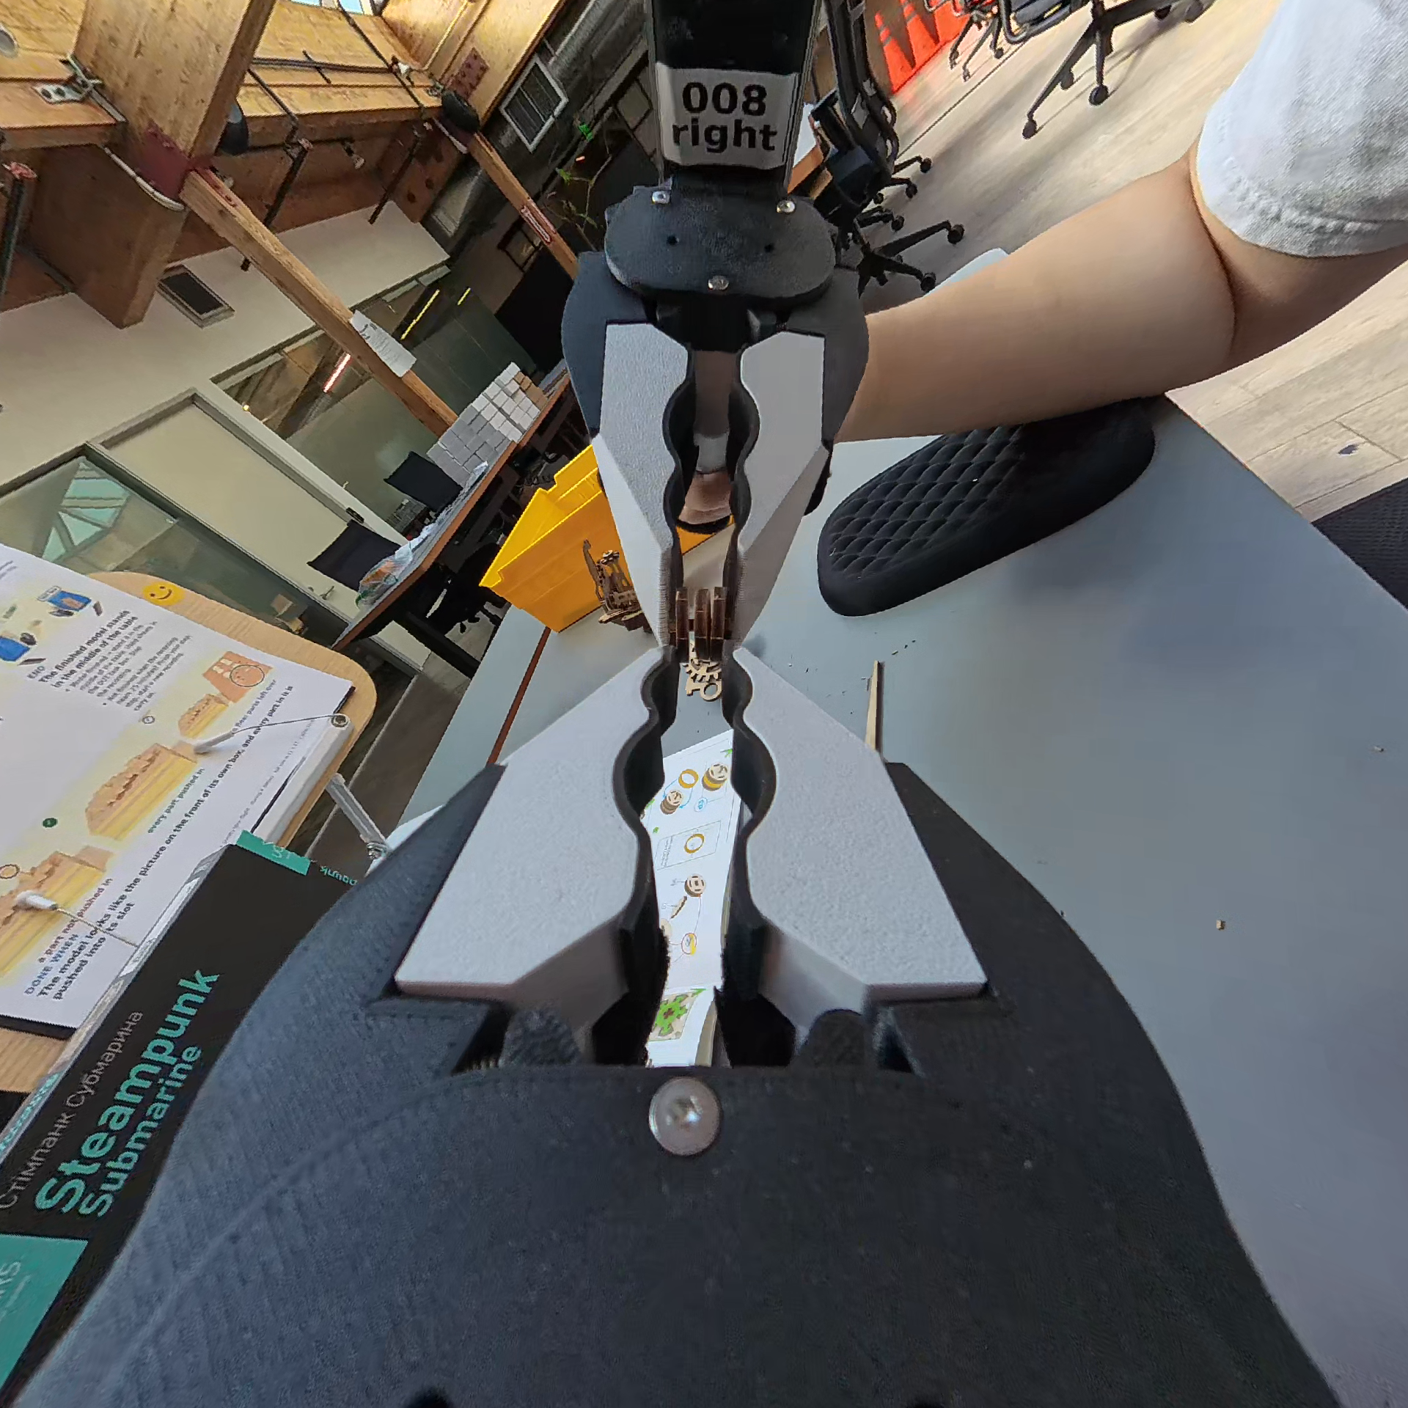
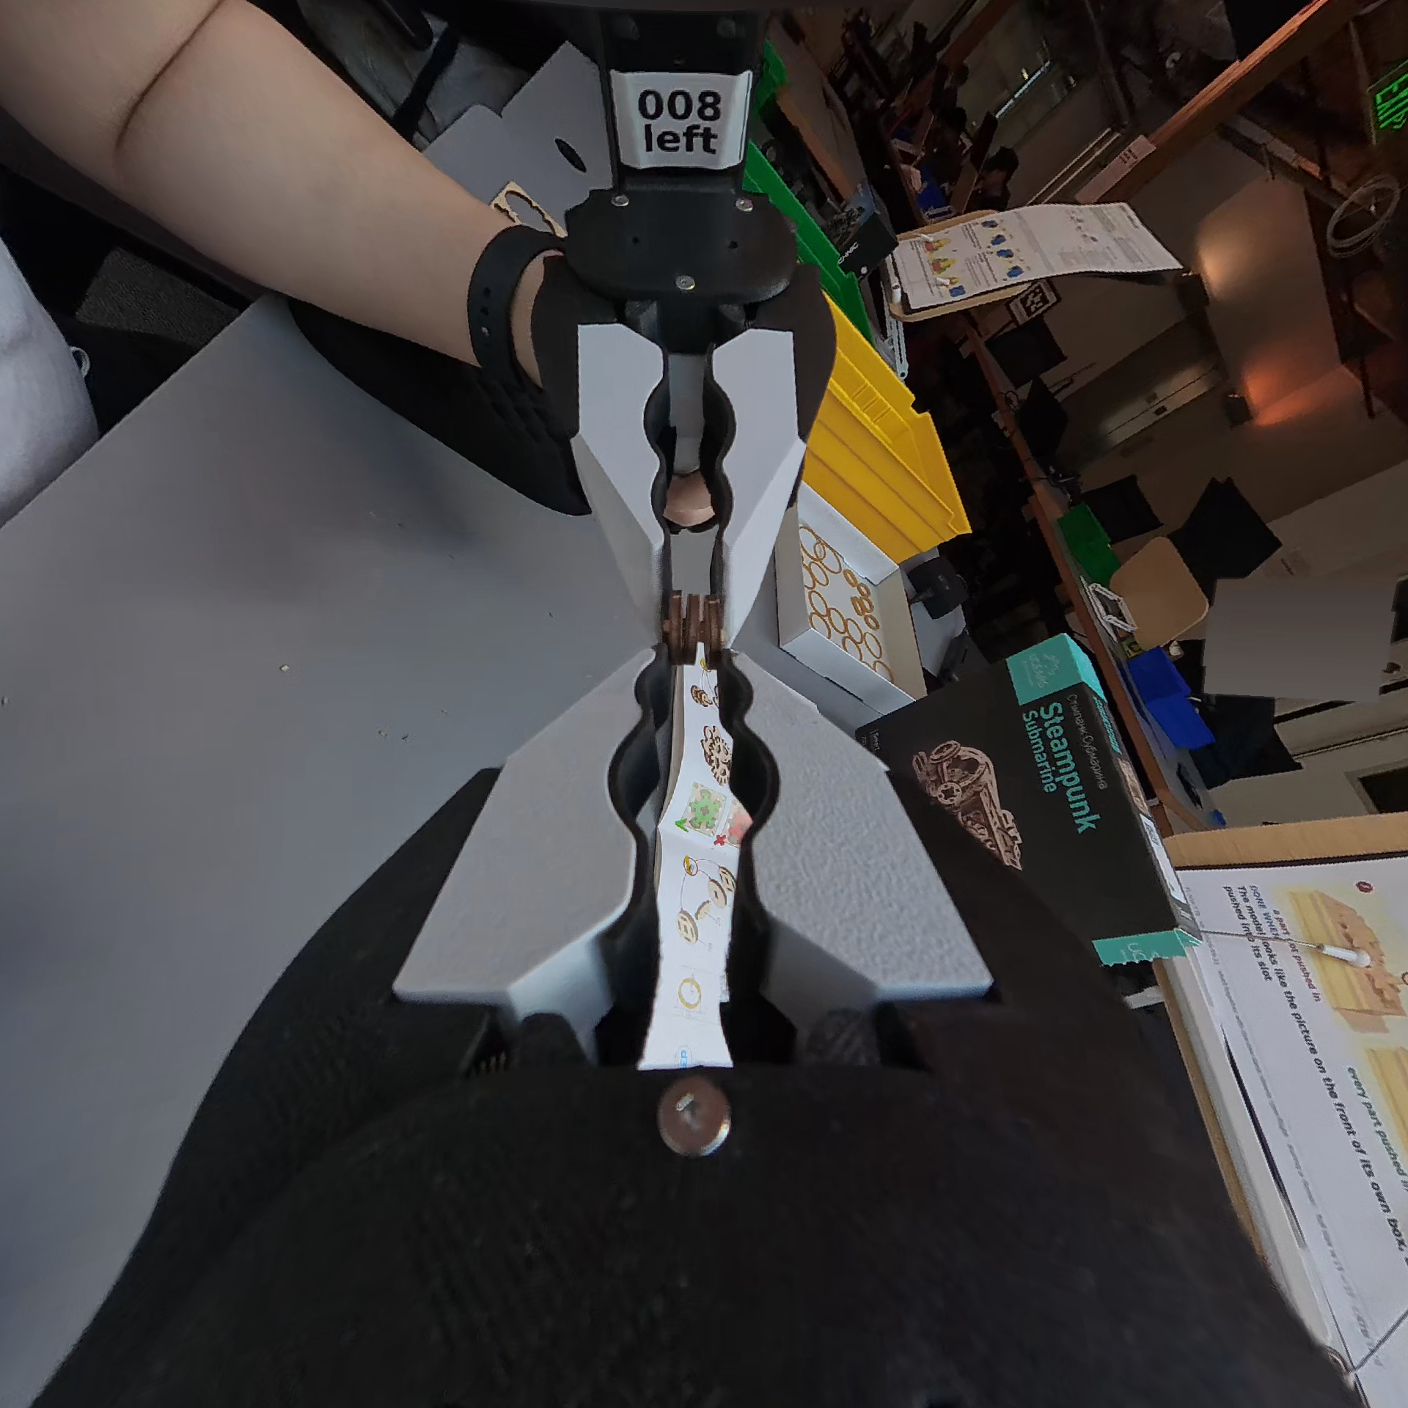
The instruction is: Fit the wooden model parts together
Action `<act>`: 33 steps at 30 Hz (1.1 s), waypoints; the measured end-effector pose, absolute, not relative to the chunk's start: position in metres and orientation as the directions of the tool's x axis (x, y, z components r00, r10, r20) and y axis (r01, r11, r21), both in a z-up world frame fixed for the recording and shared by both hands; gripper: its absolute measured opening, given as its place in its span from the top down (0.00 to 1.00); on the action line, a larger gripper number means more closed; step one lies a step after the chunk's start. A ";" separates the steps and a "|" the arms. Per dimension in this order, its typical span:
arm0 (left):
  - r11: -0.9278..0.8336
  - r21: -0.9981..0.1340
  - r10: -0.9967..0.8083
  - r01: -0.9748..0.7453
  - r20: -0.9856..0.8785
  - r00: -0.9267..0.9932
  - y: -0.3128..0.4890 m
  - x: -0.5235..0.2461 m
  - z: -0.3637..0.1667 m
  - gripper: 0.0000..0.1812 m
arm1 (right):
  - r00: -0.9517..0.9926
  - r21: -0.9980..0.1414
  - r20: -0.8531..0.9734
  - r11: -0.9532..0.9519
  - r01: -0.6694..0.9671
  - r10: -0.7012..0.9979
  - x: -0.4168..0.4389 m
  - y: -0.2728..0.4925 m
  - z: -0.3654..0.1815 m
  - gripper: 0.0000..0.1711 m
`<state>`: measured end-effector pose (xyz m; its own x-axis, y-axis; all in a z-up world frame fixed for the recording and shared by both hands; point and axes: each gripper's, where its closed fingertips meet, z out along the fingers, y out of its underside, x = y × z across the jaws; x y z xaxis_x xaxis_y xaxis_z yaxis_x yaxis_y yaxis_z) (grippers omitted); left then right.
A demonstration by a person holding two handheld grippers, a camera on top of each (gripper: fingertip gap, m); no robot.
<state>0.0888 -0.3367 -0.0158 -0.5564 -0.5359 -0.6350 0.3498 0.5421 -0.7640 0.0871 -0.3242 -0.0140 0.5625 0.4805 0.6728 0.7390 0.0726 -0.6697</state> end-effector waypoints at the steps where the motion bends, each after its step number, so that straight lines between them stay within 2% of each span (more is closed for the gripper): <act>1: 0.539 -0.769 -0.534 0.344 -0.628 -0.566 -0.337 0.088 -0.016 0.95 | 0.562 -0.668 0.673 0.069 0.741 0.482 0.087 -0.324 -0.014 0.94; 14: 0.542 -0.806 -0.548 0.239 -0.554 -0.627 -0.330 0.095 -0.031 0.94 | 0.592 -0.689 0.612 -0.014 0.725 0.524 0.093 -0.318 -0.029 0.94; 17: 0.549 -0.802 -0.580 0.236 -0.569 -0.583 -0.326 0.096 -0.023 0.87 | 0.605 -0.675 0.610 -0.064 0.735 0.511 0.101 -0.317 -0.032 0.94; 18: 0.539 -0.803 -0.583 0.255 -0.574 -0.575 -0.327 0.094 -0.019 0.88 | 0.608 -0.672 0.607 -0.078 0.736 0.511 0.104 -0.316 -0.033 0.94; 23: 0.557 -0.792 -0.544 0.251 -0.576 -0.610 -0.333 0.091 -0.028 0.94 | 0.626 -0.699 0.545 -0.110 0.707 0.558 0.101 -0.318 -0.041 0.94; 30: 0.503 -0.841 -0.560 0.198 -0.492 -0.667 -0.332 0.091 -0.031 0.91 | 0.681 -0.826 0.387 -0.094 0.555 0.622 0.093 -0.323 -0.031 0.94; 33: 0.491 -0.851 -0.561 0.188 -0.474 -0.679 -0.335 0.091 -0.032 0.88 | 0.685 -0.836 0.374 -0.093 0.541 0.626 0.094 -0.324 -0.030 0.94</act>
<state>0.0910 -0.3355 -0.0322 -0.6790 -0.5606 -0.4740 0.1884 0.4910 -0.8506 0.0941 -0.3239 -0.0299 0.6847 0.6258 0.3737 0.5411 -0.0929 -0.8358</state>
